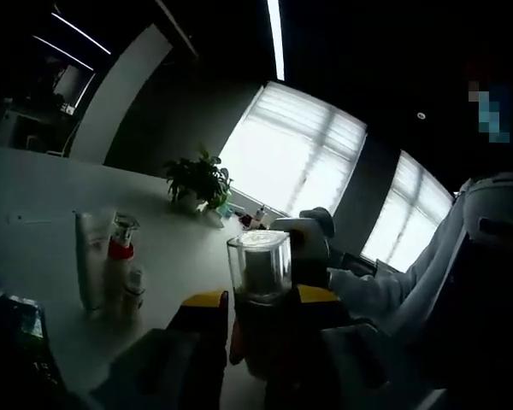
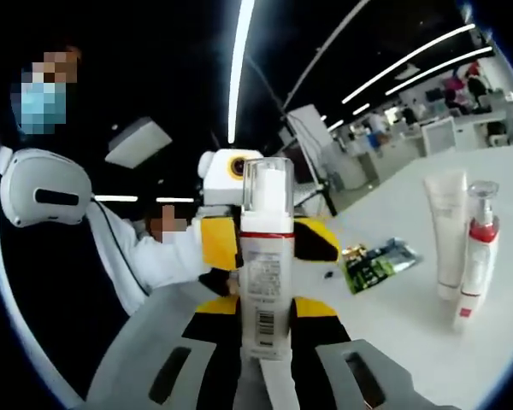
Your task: Arrange the skincare products in the storage area until every visible bottle or jar stands upright without overlapping.
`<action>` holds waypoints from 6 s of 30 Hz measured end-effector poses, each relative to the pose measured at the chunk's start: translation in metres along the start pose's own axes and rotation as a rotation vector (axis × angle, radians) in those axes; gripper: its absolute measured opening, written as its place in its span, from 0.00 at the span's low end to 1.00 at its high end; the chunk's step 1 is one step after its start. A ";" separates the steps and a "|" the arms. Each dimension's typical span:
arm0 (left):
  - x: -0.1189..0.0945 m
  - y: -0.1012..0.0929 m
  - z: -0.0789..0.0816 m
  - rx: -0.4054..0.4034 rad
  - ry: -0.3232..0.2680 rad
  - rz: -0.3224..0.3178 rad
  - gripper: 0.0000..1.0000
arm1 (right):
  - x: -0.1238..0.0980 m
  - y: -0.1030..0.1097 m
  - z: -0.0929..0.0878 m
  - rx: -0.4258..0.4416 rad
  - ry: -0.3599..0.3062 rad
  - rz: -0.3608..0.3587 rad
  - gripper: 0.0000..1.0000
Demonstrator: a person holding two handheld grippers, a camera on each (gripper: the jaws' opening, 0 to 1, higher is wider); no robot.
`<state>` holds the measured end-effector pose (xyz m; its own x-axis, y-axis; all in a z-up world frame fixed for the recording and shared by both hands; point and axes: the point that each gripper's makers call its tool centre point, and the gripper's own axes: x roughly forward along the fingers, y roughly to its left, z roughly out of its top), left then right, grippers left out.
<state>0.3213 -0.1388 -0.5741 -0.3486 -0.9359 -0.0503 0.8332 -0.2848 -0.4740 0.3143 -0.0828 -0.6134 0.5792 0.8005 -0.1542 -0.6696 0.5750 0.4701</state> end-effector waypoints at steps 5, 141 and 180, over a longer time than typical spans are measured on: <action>0.001 -0.008 0.000 0.005 -0.002 -0.037 0.24 | -0.002 0.010 0.002 0.001 -0.018 0.063 0.12; 0.035 0.139 -0.068 0.400 0.058 0.363 0.17 | -0.021 -0.142 0.008 -0.085 0.051 -0.940 0.10; 0.009 0.178 -0.056 0.366 0.040 0.510 0.15 | -0.006 -0.177 0.010 -0.151 0.115 -1.043 0.09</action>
<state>0.4422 -0.1861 -0.7085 0.1216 -0.9664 -0.2267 0.9894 0.1362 -0.0500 0.4345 -0.1914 -0.6870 0.8584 -0.0943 -0.5042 0.0778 0.9955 -0.0537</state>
